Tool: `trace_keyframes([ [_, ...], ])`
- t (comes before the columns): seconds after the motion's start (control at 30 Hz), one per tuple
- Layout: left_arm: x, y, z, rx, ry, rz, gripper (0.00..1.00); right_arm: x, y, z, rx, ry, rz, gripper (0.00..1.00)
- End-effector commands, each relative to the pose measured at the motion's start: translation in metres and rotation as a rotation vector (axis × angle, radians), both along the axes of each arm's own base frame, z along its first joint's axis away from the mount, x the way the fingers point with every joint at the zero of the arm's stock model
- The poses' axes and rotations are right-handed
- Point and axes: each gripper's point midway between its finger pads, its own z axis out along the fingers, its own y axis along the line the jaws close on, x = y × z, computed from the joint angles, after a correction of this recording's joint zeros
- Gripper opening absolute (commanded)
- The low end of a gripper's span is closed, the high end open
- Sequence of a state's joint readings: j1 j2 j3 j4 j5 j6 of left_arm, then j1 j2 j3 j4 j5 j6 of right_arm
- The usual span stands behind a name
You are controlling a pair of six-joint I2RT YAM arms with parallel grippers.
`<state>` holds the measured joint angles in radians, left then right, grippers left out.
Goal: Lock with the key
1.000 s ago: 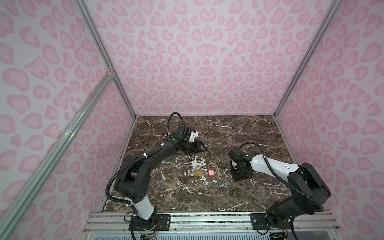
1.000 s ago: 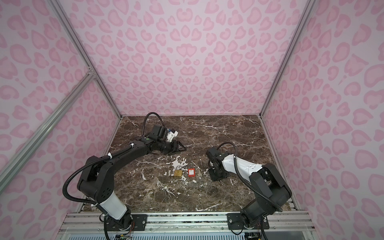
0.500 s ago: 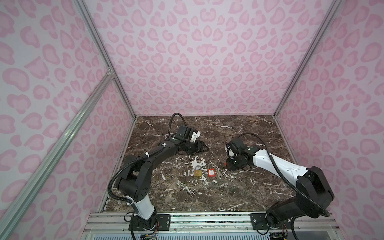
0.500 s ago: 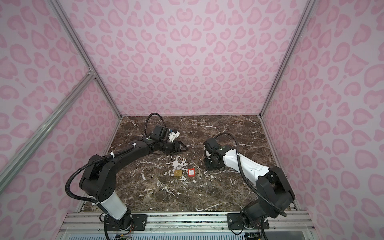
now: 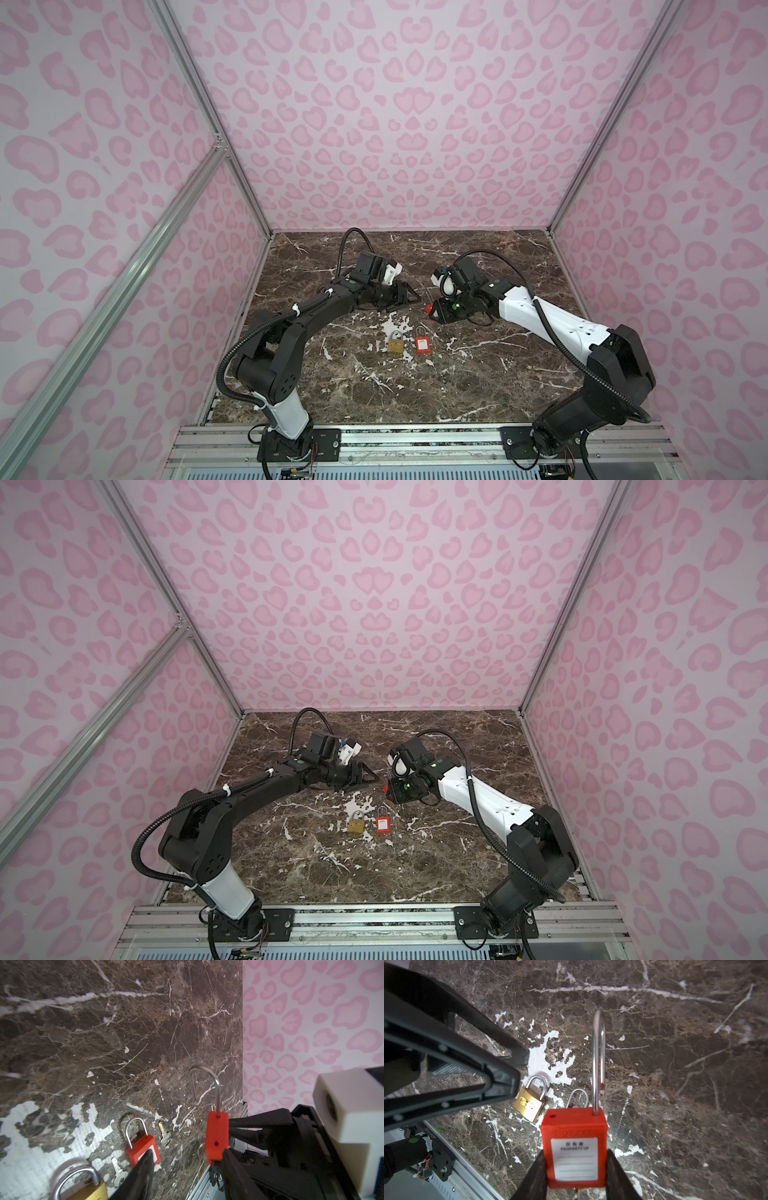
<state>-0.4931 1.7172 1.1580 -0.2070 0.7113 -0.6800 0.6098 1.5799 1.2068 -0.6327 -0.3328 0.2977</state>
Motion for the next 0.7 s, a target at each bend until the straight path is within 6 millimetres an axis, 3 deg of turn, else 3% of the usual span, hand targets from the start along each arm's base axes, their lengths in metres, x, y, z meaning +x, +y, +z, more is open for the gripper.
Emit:
trace_keyframes([
  [0.0, 0.002, -0.007, 0.012, -0.041, -0.033, -0.019, 0.54, 0.002, 0.009, -0.001, 0.012, -0.008, 0.029, 0.37],
  [0.43, -0.002, -0.013, 0.011, -0.043, -0.022, -0.037, 0.49, 0.009, 0.035, 0.013, 0.040, -0.051, 0.095, 0.37],
  [0.67, -0.004, -0.014, 0.010, -0.046, -0.019, -0.045, 0.34, 0.008, 0.039, 0.018, 0.041, -0.073, 0.114, 0.37],
])
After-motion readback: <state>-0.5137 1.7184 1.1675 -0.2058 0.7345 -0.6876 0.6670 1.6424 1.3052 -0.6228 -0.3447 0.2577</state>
